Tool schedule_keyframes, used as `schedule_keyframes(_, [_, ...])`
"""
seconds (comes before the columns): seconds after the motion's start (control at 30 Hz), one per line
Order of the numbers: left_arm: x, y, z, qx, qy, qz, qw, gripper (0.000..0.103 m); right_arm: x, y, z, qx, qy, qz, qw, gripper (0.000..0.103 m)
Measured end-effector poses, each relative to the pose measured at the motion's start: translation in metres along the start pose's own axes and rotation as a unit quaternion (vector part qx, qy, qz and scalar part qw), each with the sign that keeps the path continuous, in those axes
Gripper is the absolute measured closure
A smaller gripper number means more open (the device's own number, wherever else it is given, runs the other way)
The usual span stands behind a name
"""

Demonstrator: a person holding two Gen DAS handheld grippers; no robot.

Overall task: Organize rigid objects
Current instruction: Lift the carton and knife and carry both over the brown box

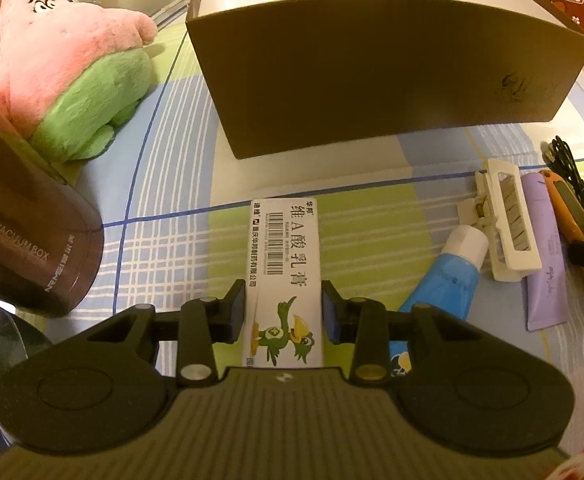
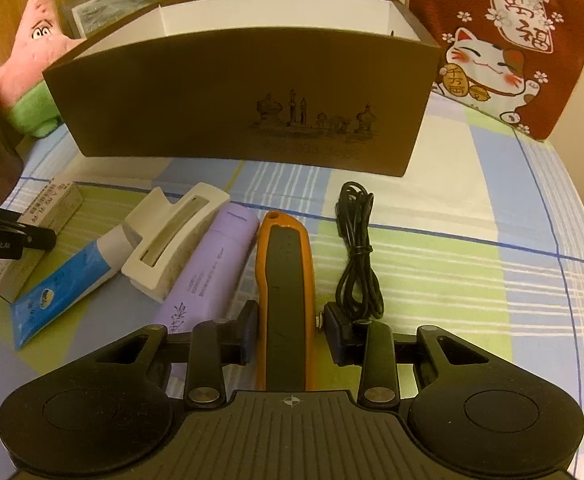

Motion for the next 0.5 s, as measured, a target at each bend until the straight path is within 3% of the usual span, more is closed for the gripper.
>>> schedule_keyframes(0.5, [-0.004, -0.021, 0.053, -0.047, 0.011, 0.003, 0.9988, 0.070, 0.019, -0.019, 0.041, -0.028, -0.040, -0.013, 0.999, 0.071])
Point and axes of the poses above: each gripper's, at about its wrist camera, not at the fingertips, and z roughly against the way its jaws point, x to its left, y to its underside, the point moved 9 cm from there along -z, roughly the way its jaws point, and after that the axes turned 15 degrees about -z, right-handed, at the moved point
